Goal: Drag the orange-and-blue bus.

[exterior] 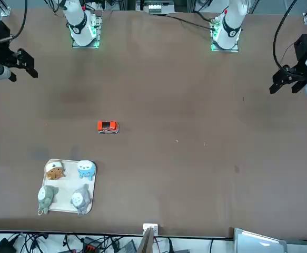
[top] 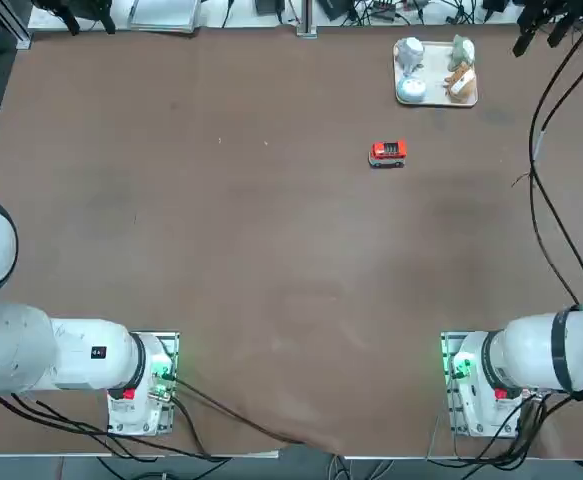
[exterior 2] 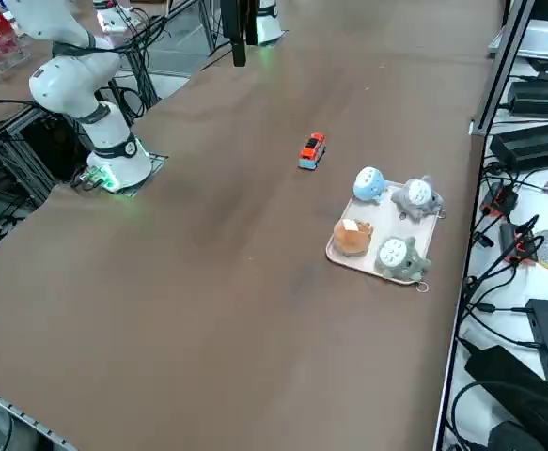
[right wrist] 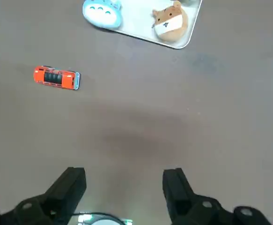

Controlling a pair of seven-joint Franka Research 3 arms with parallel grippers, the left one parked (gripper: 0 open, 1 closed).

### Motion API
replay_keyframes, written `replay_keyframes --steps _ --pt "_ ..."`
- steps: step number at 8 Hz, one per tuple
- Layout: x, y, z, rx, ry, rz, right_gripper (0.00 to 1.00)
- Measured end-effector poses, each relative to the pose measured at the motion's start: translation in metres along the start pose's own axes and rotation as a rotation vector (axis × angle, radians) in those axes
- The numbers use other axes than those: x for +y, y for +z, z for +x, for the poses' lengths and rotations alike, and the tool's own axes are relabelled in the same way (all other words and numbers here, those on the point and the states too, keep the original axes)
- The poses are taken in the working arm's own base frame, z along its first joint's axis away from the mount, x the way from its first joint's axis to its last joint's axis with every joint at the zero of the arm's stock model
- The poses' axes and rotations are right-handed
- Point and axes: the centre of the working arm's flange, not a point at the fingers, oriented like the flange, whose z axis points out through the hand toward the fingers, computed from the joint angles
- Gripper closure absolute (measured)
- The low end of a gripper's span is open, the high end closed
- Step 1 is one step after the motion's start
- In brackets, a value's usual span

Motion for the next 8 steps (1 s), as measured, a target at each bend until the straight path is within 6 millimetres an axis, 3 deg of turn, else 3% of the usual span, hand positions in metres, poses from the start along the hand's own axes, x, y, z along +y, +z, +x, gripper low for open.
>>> replay_keyframes --steps 2,8 --pt "0.007 -0.010 0.008 0.001 0.000 0.002 0.00" --pt "0.013 0.000 0.020 -0.022 0.122 0.007 0.00"
